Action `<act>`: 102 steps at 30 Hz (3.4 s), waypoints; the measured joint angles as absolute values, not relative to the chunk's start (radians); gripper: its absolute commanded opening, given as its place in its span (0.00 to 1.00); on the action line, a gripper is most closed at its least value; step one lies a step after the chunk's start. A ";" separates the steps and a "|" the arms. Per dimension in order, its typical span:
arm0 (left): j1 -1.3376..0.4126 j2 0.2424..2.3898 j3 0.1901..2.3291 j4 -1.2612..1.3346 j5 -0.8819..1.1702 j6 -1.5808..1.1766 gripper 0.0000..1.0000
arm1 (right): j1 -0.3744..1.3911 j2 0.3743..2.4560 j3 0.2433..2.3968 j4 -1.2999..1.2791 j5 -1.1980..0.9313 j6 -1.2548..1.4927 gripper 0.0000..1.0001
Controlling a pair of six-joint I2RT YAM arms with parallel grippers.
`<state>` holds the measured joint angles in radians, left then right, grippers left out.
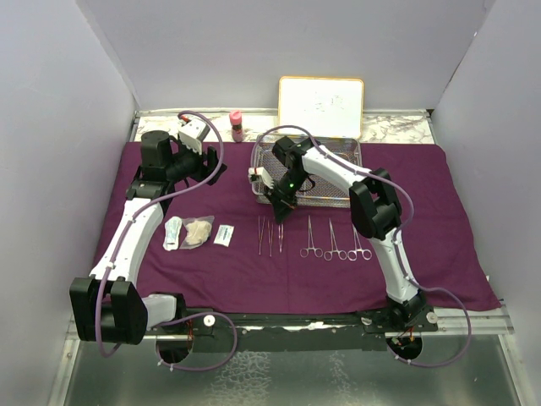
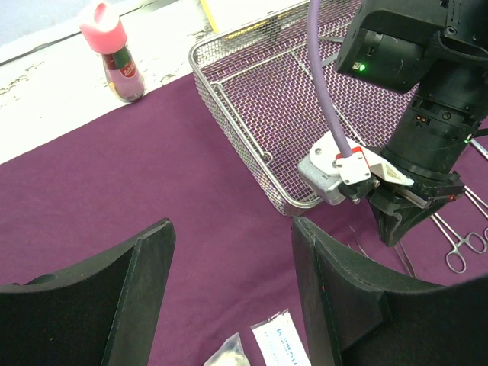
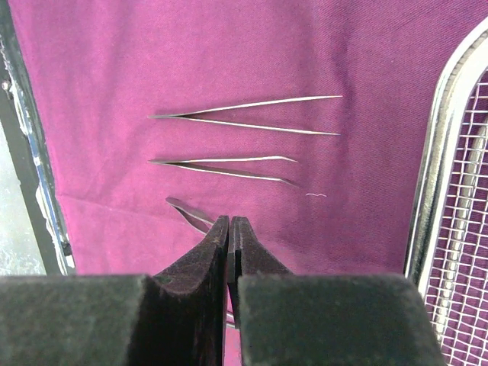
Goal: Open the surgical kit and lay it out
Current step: Place the medical item in the surgical kit, then adjust the medical item in the surgical kit.
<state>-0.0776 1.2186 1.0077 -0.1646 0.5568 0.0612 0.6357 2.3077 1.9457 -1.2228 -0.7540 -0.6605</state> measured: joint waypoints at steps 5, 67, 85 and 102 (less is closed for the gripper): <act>-0.078 1.219 1.007 -0.165 0.558 0.060 0.66 | 0.636 2.312 1.946 -1.222 -0.754 -0.661 0.04; -0.066 1.219 1.007 -0.163 0.582 0.051 0.66 | 0.641 2.310 1.908 -1.155 -0.723 -0.655 0.08; -0.065 1.219 1.007 -0.157 0.590 0.043 0.66 | 0.673 2.246 1.799 -1.004 -0.590 -0.577 0.05; -0.060 1.219 1.007 -0.157 0.595 0.043 0.66 | 0.678 2.244 1.798 -1.000 -0.570 -0.573 0.09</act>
<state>-0.0597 1.2186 1.0073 -0.1574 0.5945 0.0425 0.6785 2.2436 1.7977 -1.0004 -0.5701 -0.5728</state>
